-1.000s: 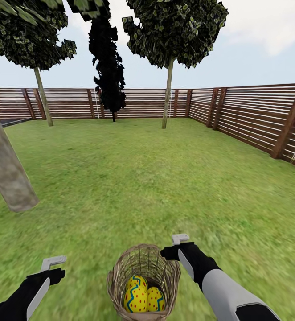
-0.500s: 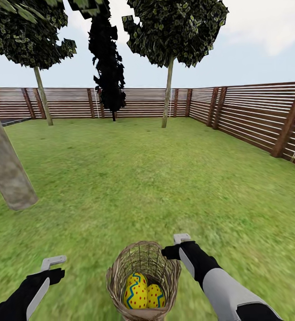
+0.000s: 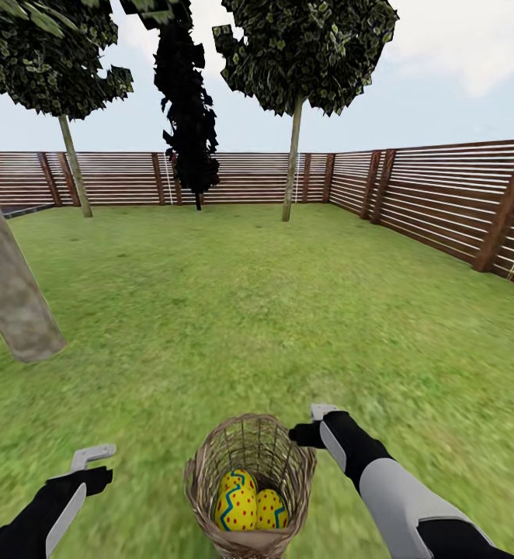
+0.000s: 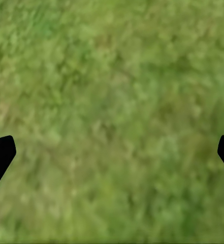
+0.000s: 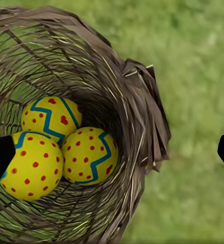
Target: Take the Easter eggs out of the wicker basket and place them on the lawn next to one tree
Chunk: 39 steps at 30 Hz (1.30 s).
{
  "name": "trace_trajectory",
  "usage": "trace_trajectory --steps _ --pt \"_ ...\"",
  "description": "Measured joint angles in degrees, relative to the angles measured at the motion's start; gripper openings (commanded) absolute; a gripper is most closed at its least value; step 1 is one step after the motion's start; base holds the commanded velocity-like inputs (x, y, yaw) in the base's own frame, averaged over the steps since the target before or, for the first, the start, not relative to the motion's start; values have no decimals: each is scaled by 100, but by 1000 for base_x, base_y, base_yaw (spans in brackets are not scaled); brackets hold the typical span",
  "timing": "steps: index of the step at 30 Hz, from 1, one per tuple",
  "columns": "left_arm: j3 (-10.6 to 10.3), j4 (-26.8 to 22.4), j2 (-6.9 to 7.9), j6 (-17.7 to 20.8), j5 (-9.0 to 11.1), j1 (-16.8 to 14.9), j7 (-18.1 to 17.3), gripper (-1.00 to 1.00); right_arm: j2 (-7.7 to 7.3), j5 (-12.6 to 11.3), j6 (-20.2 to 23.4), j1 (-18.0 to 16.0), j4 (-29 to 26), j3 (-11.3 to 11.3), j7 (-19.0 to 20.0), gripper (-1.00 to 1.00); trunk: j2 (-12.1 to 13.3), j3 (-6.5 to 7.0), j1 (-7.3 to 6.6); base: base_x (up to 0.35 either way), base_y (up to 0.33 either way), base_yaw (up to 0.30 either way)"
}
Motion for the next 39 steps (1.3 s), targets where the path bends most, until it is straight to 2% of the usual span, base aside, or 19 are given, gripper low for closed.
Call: trace_trajectory --steps 18,29,39 --pt "-2 -289 1 94 -3 4 -1 100 -56 -1 -12 -6 -4 -39 -1 100 -722 -323 395 0 0 0" --pt "-1 -982 -8 466 -1 24 3 100 -112 5 -42 -103 -81 -147 -2 100 -723 -323 396 0 0 0" --pt "1 -1132 -2 502 20 75 -3 100 -119 5 -42 -242 -109 -219 -11 100 -1123 -503 615 0 0 0"
